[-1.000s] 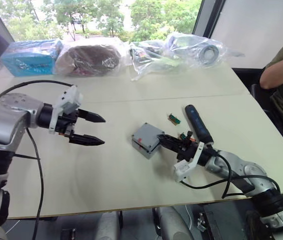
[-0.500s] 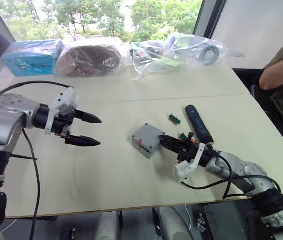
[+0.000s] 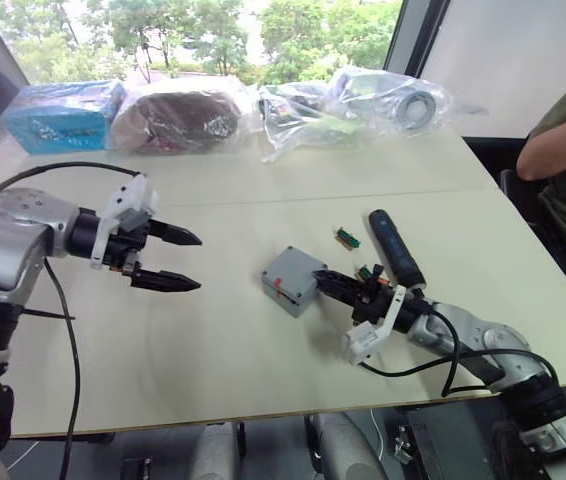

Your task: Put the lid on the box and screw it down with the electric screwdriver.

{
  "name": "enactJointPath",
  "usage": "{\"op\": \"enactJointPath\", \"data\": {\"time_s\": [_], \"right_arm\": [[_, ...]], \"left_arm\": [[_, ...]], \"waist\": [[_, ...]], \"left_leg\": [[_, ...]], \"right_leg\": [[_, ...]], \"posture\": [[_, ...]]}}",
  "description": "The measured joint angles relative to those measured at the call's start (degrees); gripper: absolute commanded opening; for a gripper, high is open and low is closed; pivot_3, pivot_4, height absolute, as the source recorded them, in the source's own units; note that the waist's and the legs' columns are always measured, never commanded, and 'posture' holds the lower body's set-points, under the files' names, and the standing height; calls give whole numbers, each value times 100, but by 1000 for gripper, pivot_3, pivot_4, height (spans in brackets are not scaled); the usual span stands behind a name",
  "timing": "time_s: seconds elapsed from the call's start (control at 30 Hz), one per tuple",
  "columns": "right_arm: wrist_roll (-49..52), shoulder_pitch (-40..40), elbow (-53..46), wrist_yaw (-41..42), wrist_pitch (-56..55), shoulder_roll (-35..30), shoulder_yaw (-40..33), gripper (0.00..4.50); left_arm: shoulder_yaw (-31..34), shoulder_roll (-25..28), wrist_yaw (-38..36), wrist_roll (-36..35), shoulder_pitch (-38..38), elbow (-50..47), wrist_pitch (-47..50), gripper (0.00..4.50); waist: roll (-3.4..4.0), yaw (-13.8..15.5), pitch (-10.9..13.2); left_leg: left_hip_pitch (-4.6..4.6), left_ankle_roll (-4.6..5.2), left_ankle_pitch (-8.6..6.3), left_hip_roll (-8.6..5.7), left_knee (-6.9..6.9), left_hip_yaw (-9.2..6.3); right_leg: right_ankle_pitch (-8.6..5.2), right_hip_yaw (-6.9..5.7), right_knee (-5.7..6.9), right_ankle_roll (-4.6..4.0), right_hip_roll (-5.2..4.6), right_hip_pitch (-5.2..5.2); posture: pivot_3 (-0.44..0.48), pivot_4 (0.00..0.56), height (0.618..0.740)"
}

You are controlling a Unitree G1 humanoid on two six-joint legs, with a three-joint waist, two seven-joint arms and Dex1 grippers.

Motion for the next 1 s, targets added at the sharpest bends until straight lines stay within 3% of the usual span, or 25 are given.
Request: {"op": "enactJointPath", "data": {"time_s": [1.0], "right_arm": [[290, -64, 41, 203, 72, 88, 55, 192]], "left_arm": [[1, -108, 206, -6, 105, -145, 45, 4476]], "waist": [[-1, -95, 0]], "left_leg": [[3, 0, 0, 0, 0, -2]], "right_leg": [[9, 0, 6, 17, 0, 2]], "posture": [[0, 150, 740]]}}
